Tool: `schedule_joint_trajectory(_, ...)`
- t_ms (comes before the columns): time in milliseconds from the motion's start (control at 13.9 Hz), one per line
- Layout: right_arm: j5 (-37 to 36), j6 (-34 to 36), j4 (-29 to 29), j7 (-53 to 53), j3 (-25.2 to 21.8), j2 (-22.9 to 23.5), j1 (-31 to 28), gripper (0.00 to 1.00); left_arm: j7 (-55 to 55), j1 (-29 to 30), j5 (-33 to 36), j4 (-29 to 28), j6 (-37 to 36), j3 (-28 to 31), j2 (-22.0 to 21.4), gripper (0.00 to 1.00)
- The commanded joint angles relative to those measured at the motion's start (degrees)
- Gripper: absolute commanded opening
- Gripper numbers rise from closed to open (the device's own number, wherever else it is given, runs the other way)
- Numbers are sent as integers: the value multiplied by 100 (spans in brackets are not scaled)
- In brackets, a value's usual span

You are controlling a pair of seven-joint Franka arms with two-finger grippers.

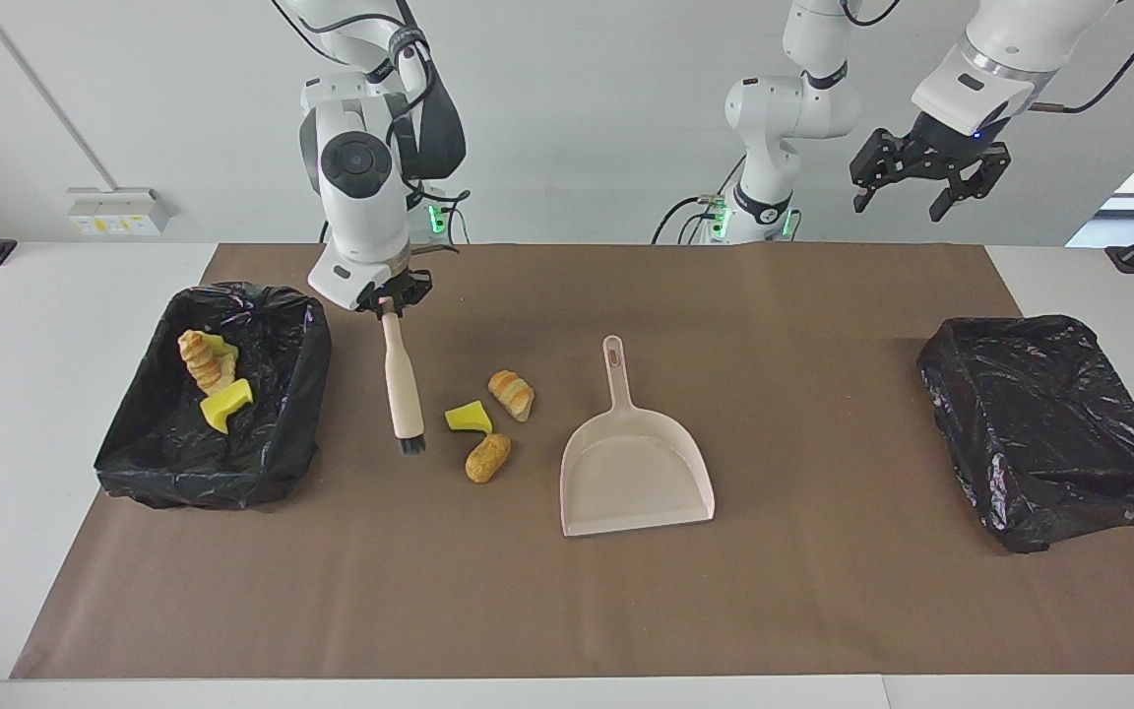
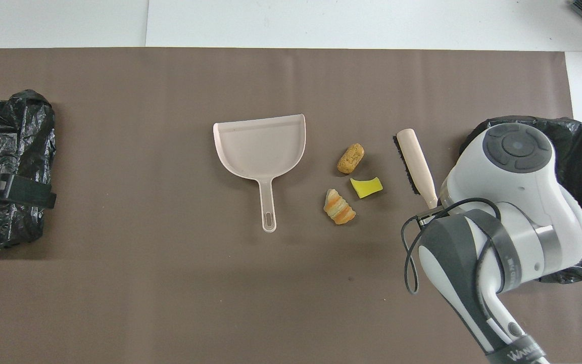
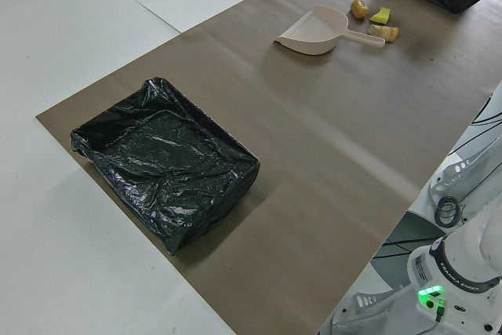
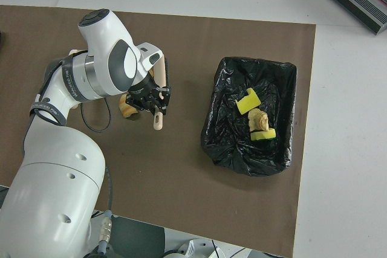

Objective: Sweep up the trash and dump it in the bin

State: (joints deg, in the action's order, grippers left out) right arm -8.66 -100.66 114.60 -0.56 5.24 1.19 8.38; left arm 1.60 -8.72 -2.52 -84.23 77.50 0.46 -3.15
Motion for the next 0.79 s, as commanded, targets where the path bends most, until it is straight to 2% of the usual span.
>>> schedule_joint_trajectory(0,-565,-444,-86,-460,109,591,59,0,42,20,102,-58,-69,-20,-90,100)
schedule_joint_trajectory(360,-462,-947,-342,-559,126,1014,68,0,33,20,102,-58,-69,-20,-90,100)
schedule_joint_trajectory(719,47,-288,-324,-533,469,813,76,0,42,20,102,-58,-69,-20,-90,100)
